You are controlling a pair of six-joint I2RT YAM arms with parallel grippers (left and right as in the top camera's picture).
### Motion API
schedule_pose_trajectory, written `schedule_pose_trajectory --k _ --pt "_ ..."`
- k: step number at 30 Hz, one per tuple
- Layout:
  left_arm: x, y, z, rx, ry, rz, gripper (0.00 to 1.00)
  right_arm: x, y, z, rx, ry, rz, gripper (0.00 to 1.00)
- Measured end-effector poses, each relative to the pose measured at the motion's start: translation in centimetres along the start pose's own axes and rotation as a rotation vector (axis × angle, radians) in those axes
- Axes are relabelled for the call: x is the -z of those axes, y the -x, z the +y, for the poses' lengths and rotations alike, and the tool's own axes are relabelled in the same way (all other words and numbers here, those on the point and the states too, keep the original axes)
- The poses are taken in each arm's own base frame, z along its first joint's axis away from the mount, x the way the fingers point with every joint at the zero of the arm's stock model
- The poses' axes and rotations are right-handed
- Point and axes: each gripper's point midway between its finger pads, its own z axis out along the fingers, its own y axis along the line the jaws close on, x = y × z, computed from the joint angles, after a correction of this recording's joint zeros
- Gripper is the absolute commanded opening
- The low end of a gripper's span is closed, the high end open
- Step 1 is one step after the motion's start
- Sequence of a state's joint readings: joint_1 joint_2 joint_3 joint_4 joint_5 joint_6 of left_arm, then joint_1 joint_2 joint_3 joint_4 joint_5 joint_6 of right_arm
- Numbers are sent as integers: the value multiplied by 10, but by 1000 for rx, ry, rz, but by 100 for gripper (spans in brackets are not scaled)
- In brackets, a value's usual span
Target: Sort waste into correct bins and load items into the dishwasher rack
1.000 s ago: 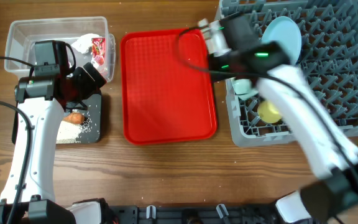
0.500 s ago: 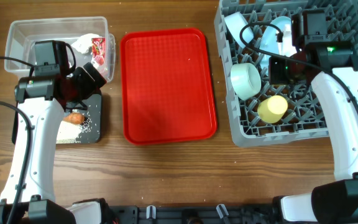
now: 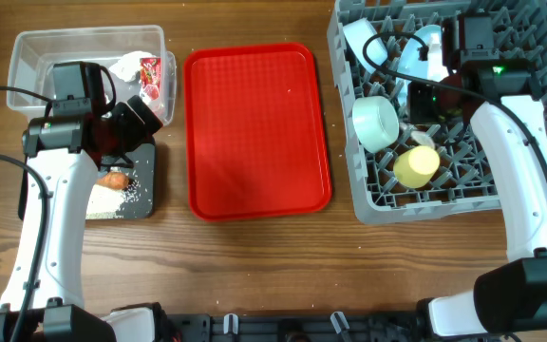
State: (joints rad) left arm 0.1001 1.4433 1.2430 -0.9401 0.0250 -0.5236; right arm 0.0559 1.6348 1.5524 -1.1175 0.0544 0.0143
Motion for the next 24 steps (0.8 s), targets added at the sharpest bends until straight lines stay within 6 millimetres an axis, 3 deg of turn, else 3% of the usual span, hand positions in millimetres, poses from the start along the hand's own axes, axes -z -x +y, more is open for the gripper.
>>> schedule_pose_trajectory --k 2,5,8,9,11,15,19,24 --pt "0 0 0 0 0 0 100 0 0 2 -5 10 0 23" --pt "0 0 0 0 0 0 100 7 0 11 -6 67 -14 37" --pt "0 0 0 0 0 0 100 47 3 28 3 178 -117 48" --pt "0 0 0 0 0 0 100 65 3 33 8 215 -163 57" --pt "0 0 0 0 0 0 100 106 -4 41 26 275 -253 100" --pt "0 0 0 0 0 0 100 176 -37 47 56 333 -402 100" --pt "0 0 0 0 0 0 100 197 -49 46 56 337 -453 100" --pt "0 0 0 0 0 0 100 204 -54 46 44 339 -469 100"
